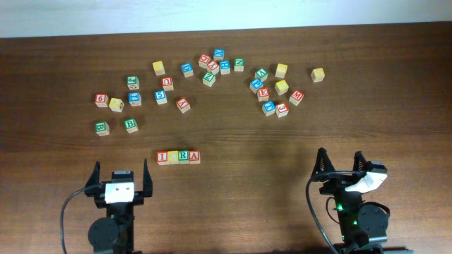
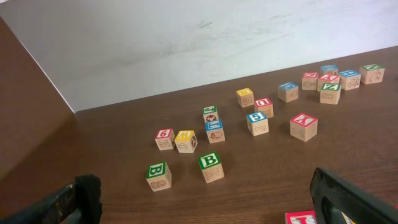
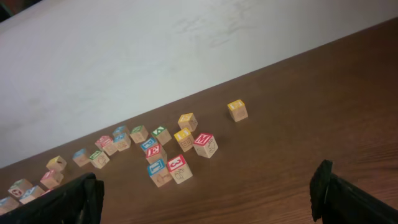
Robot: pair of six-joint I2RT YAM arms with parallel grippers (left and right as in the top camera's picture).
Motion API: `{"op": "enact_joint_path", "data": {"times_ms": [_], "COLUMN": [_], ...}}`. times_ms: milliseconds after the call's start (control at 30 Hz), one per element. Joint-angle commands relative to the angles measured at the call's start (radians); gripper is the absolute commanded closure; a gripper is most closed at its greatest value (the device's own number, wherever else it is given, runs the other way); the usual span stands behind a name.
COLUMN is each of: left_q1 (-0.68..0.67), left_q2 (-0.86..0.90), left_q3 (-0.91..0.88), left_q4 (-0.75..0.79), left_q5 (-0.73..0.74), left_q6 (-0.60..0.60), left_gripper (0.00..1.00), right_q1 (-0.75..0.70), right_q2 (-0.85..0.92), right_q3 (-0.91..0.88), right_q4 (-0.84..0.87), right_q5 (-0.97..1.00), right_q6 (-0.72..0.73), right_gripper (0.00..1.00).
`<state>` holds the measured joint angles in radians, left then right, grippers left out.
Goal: Spell out ICRA
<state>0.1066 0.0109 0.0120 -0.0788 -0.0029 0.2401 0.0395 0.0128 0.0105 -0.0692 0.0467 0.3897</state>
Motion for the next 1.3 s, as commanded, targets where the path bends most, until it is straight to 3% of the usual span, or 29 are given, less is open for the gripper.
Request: {"op": "enact_joint_path", "data": {"times_ms": [0,100,200,1267], "left_q1": [-0.003,-0.003,-0.003,-0.003], "left_q2": [-0.005,-0.005,-0.005,-0.005], "left_q3": [-0.003,-0.003,-0.003,-0.003], "left_q4": [-0.004,-0.004,-0.004,-0.004], "left_q5": [0.015,0.015,0.015,0.015], "left_q6": [0.008,0.008,0.008,0.008], "left_gripper": [0.01,0.01,0.01,0.01], "right_q1": [-0.007,-0.007,-0.007,-0.007], "right_q2": [-0.009,-0.009,-0.009,0.008], "right_q3": [-0.005,-0.005,-0.005,-0.005], "right_q4": [-0.010,-0.010,-0.010,-0.010], "right_q5": [-0.016,-0.016,-0.015,-0.016], "right_q6": [-0.140,-0.366,-0.491,-0.490], "right_gripper": [0.02,0.02,0.02,0.02]}}
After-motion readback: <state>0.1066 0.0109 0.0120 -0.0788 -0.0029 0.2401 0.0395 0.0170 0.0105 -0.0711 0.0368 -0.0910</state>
